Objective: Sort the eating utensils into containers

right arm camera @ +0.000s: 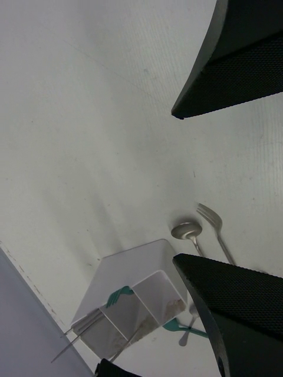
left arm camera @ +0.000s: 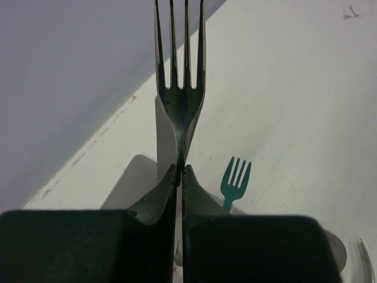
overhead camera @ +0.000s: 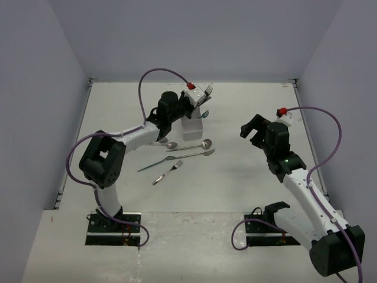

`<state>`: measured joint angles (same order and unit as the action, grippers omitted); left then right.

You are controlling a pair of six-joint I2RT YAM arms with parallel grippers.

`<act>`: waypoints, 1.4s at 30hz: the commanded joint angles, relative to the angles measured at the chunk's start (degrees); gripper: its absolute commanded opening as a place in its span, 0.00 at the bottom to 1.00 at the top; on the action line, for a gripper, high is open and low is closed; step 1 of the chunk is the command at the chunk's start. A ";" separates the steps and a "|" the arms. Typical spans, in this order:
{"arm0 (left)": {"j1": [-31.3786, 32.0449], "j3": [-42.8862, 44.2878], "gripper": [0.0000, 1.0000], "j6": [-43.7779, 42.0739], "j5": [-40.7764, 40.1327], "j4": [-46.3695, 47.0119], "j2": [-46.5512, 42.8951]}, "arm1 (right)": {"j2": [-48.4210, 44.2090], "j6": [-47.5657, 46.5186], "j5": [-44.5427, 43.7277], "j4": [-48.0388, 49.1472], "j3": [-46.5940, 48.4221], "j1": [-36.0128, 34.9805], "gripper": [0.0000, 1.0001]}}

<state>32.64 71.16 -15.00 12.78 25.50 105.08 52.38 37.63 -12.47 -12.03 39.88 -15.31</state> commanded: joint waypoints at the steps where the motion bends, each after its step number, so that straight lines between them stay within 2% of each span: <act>1: -0.21 -3.39 0.00 1.91 1.91 8.24 -0.93 | 0.00 0.43 -2.91 1.84 2.31 0.28 0.99; 10: -0.12 -4.36 0.00 3.49 -0.99 6.50 1.62 | -1.31 -0.62 -3.35 1.75 1.78 0.28 0.99; 13: -0.12 -3.40 0.20 4.02 -2.13 3.70 1.71 | -1.75 -0.45 -2.65 1.75 1.52 0.28 0.99; 19: 0.23 -6.29 0.40 5.95 -3.28 1.84 -2.68 | -2.98 -1.06 -2.12 2.01 0.91 0.28 0.99; 23: 2.77 -9.27 0.55 6.22 -6.35 -0.18 -10.65 | -4.48 -0.89 -1.16 2.71 -0.41 0.28 0.99; 24: 3.47 -9.63 0.99 6.22 -7.14 -2.53 -12.07 | -4.83 -0.80 -0.81 2.72 -0.50 0.28 0.99; 29: 5.15 -9.10 1.00 12.53 -10.40 -15.02 -20.50 | -5.53 -0.89 1.13 2.72 -1.56 0.28 0.99; 35: 5.41 -16.74 1.00 23.17 -10.67 -26.45 -30.09 | -5.45 -2.90 3.24 2.72 -2.61 0.28 0.99; 36: 5.41 -18.23 1.00 25.27 -10.67 -30.73 -30.98 | -5.36 -3.17 3.76 2.72 -2.70 0.28 0.99; 42: 6.12 -23.07 1.00 35.82 -24.71 -44.45 -32.75 | -4.04 -2.82 6.93 3.42 -3.23 0.28 0.99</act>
<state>38.74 50.22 12.75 -3.68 -7.42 72.01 47.66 35.79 -7.92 -11.05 37.01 -15.31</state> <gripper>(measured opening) 0.997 0.989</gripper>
